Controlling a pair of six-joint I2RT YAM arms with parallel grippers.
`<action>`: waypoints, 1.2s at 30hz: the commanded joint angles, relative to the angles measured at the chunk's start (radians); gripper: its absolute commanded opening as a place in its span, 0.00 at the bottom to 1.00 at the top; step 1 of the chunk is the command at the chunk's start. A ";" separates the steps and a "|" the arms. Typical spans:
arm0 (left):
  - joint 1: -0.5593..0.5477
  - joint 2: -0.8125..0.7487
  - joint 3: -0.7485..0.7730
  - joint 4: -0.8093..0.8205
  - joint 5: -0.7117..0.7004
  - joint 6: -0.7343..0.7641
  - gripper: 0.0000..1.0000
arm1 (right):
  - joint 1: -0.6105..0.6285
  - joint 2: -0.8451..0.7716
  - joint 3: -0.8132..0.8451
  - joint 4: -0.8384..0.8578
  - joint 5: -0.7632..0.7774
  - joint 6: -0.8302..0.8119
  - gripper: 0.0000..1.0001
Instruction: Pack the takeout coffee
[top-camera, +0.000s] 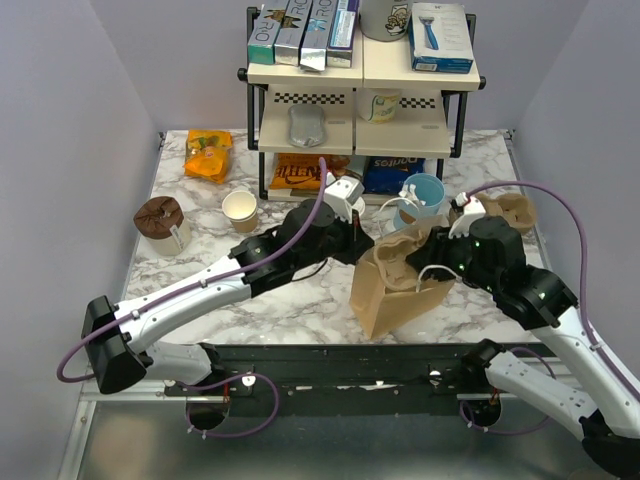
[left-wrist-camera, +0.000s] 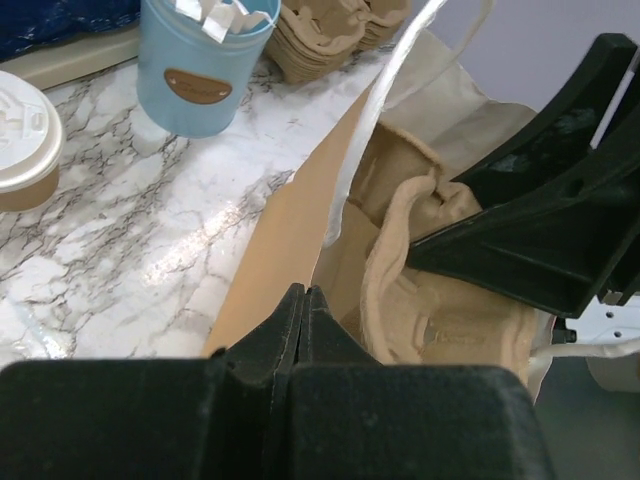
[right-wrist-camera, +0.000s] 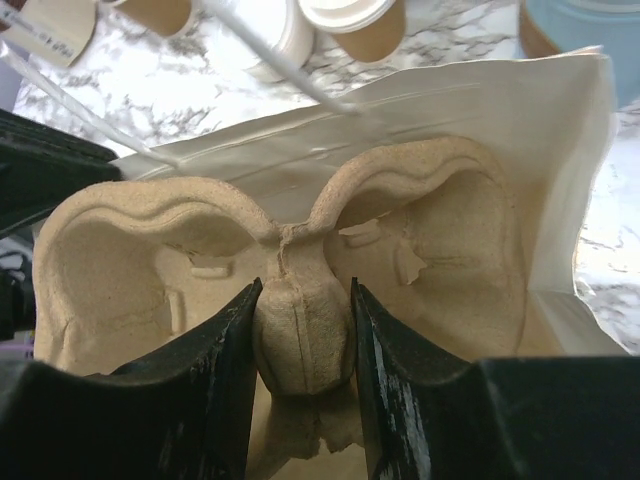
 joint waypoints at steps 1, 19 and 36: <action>0.023 -0.049 -0.031 0.008 0.011 0.023 0.00 | 0.007 -0.012 -0.004 -0.053 0.152 0.045 0.47; 0.072 -0.105 -0.109 0.132 0.333 0.188 0.00 | 0.007 0.007 0.060 -0.213 0.301 0.174 0.45; 0.095 0.000 -0.013 0.091 0.363 0.098 0.00 | 0.007 0.065 0.003 -0.078 0.115 -0.078 0.50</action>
